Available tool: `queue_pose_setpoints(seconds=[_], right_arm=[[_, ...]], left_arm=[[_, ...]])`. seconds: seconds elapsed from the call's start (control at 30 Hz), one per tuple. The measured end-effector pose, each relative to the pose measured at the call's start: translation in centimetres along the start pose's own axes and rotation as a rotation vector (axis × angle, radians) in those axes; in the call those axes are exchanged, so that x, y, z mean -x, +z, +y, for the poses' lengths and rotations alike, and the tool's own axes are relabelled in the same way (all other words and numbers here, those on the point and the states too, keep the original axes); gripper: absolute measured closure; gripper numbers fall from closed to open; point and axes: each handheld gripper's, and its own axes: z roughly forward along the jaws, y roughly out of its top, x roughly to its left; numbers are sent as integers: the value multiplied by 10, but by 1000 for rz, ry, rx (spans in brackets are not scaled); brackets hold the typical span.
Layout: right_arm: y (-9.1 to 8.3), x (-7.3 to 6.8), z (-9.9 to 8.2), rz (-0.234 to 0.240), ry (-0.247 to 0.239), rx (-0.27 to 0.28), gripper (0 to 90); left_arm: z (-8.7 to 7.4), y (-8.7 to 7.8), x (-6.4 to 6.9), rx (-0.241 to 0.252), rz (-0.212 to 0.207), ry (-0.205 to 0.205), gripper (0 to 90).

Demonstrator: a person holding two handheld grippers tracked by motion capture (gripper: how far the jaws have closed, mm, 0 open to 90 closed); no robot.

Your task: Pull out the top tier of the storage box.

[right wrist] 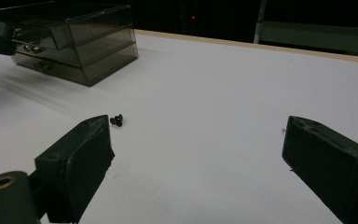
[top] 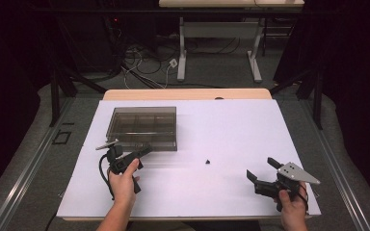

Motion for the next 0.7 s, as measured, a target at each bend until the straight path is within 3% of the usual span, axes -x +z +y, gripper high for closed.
queue_pose_setpoints(seconds=[0.27,0.33,0.53,0.7], right_arm=[[0,0,0,0,-1,1,80],[0,0,0,0,-1,1,80],[0,0,0,0,-1,-1,80],[0,0,0,2,-4,-1,81]], left_arm=[[-3,5,3,-43,0,6,513],[-5,7,5,-45,9,38,493],[-7,10,9,-57,15,67,464],[-10,13,16,-63,38,127,446]])
